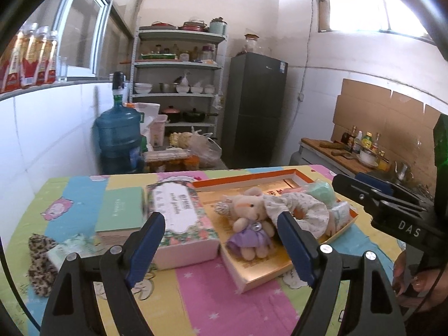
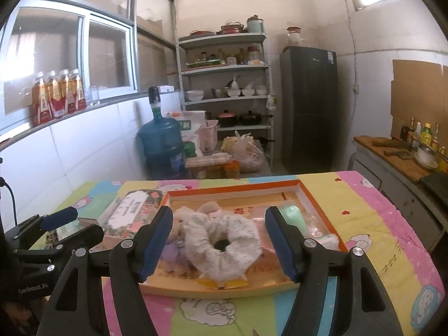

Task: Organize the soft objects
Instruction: 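Move both tools back toward the remaining items on the quilt, then grasp the leopard-print scrunchie with the left tool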

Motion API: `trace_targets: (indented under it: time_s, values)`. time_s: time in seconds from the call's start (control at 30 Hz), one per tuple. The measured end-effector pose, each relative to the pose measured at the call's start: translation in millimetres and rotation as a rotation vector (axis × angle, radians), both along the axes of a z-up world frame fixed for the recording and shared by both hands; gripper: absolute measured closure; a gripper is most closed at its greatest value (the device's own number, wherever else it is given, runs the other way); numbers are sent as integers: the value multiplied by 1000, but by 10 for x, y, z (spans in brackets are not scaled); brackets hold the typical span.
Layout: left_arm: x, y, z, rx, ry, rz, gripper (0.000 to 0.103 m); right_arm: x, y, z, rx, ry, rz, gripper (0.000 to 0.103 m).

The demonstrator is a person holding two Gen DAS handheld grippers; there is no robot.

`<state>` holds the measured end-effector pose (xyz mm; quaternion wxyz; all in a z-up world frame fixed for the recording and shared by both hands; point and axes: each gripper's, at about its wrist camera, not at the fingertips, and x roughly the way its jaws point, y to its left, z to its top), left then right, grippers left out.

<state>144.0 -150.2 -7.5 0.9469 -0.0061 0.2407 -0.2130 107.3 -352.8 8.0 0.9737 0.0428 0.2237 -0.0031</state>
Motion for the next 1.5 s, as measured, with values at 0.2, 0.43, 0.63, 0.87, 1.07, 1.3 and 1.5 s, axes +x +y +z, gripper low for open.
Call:
trace_targets:
  time_s: [0.2,0.43,0.63,0.87,1.07,1.3,1.5]
  values:
    - [-107,244,34,-6,-15,19,21,-75,268,66,-10,-16,24,33]
    - [-205,544,72,-10,-28,56,21,-128,573,122,-17,-28,59,33]
    - [-266,812,69,-10,-30,94,21,-150,857,137,-13,-35,95,33]
    - [-291,1137,30,-19,-23,138,21,-126,1260,115,-13,-30,150,33]
    - [-299,1364,1,-24,-22,169,21,-112,1573,98,-21,-28,188,33]
    - [-306,1637,-43,-23,-16,209,21,-77,1884,50,-24,-18,233,33]
    - [-306,1878,-101,-32,-5,245,21,-15,2128,-26,-27,1,271,33]
